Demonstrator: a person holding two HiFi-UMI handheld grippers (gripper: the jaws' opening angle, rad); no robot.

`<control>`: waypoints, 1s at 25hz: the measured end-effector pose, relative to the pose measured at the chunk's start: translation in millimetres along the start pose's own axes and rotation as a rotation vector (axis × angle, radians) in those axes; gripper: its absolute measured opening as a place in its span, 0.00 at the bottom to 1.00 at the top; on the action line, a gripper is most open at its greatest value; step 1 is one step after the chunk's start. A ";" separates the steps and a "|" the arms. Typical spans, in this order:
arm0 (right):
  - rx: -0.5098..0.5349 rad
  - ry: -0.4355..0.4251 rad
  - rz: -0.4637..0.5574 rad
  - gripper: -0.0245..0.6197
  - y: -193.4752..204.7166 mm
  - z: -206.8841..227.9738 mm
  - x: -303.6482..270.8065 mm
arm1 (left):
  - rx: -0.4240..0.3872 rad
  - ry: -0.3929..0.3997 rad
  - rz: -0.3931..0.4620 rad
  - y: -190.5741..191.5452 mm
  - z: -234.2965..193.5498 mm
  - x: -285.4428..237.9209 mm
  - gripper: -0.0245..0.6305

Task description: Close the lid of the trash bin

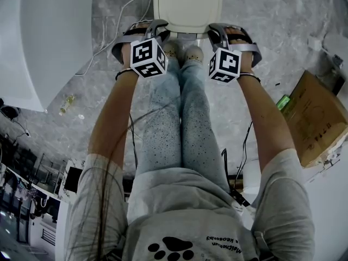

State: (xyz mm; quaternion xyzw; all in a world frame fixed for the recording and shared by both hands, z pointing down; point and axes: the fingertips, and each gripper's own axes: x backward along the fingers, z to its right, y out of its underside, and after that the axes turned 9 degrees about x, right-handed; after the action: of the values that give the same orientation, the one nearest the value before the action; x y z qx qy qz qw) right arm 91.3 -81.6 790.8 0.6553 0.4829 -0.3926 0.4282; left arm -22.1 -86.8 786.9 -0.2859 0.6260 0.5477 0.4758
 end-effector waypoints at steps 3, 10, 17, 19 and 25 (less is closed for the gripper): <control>0.003 -0.031 -0.002 0.22 0.1 0.2 -1.1 | 0.006 0.013 -0.013 0.8 -0.6 -2.1 0.22; 0.000 -0.136 -0.017 0.21 0.4 0.3 -3.7 | 0.042 0.064 -0.048 1.4 -1.3 -5.6 0.22; -0.006 -0.227 -0.051 0.19 -2.6 -0.8 -6.5 | 0.057 0.120 -0.080 4.5 -1.5 -7.8 0.22; -0.019 -0.245 -0.059 0.19 -3.3 -0.8 -6.7 | 0.061 0.130 -0.089 5.2 -1.3 -7.3 0.22; -0.154 -0.244 -0.031 0.19 -7.2 5.4 0.7 | 0.081 0.124 -0.107 0.3 -2.6 -2.6 0.20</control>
State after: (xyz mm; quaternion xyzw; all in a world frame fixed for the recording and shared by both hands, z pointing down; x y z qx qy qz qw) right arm 84.0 -85.2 787.1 0.5606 0.4660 -0.4377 0.5264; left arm -22.1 -89.6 789.2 -0.3328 0.6597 0.4771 0.4759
